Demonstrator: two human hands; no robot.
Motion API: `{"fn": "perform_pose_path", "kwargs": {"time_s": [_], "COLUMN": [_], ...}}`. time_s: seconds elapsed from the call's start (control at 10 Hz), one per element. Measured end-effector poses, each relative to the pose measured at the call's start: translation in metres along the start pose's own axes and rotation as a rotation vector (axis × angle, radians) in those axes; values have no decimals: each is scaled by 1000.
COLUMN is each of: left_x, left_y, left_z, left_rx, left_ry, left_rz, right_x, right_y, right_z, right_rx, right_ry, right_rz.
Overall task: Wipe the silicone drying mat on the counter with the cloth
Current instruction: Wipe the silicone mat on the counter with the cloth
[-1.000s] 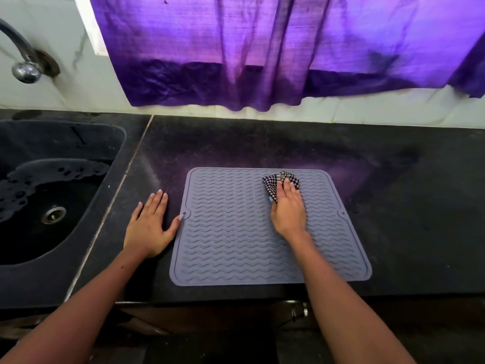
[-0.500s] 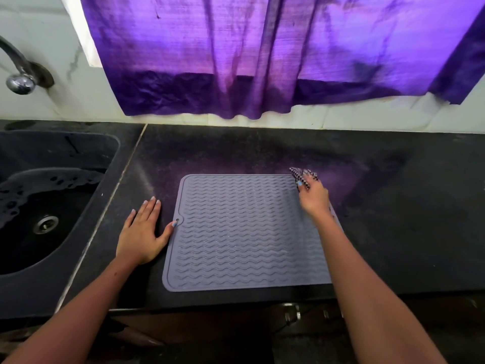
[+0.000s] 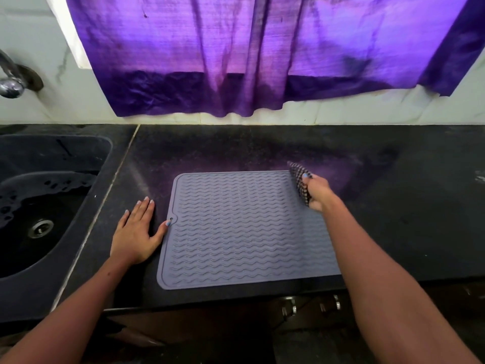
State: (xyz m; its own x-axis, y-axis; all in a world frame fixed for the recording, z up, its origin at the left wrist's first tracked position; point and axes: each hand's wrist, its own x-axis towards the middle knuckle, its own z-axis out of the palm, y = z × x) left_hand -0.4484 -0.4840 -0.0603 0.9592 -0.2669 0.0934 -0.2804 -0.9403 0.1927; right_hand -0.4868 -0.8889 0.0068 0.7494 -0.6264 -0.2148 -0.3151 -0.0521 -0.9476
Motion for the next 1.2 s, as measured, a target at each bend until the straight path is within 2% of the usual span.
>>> {"fn": "perform_pose_path", "kwargs": {"time_s": [0.1, 0.2, 0.3, 0.4, 0.5, 0.6, 0.7, 0.8, 0.9, 1.0, 1.1, 1.2], "left_x": [0, 0, 1, 1, 0, 1, 0, 0, 0, 0, 0, 1], "left_y": [0, 0, 0, -1, 0, 0, 0, 1, 1, 0, 2, 2], "left_z": [0, 0, 1, 2, 2, 1, 0, 0, 0, -1, 0, -1], "left_rx": [-8, -4, -8, -11, -8, -19, -15, -14, -16, -18, -13, -12], "left_ry": [6, 6, 8, 9, 10, 7, 11, 8, 13, 15, 16, 2], "left_rz": [-7, -8, -5, -2, -6, -5, -4, -8, -11, -7, -8, -8], "right_x": [5, -4, -6, 3, 9, 13, 9, -24, -54, -59, -60, -57], "right_y": [-7, 16, 40, 47, 40, 27, 14, 15, 51, 76, 74, 70], "right_z": [-11, -5, 5, 5, 1, -12, -32, -40, -37, -28, -26, -28], "right_rx": [-171, -652, -992, -1016, -931, -595, -390, -552, -748, -949, -995, -949], "right_ry": [157, 82, 18, 6, -51, -112, 12, 50, -45, 23, 22, -49], "right_rz": [-56, -228, -374, -362, -348, -207, -148, -167, -299, -412, -372, -360]}}
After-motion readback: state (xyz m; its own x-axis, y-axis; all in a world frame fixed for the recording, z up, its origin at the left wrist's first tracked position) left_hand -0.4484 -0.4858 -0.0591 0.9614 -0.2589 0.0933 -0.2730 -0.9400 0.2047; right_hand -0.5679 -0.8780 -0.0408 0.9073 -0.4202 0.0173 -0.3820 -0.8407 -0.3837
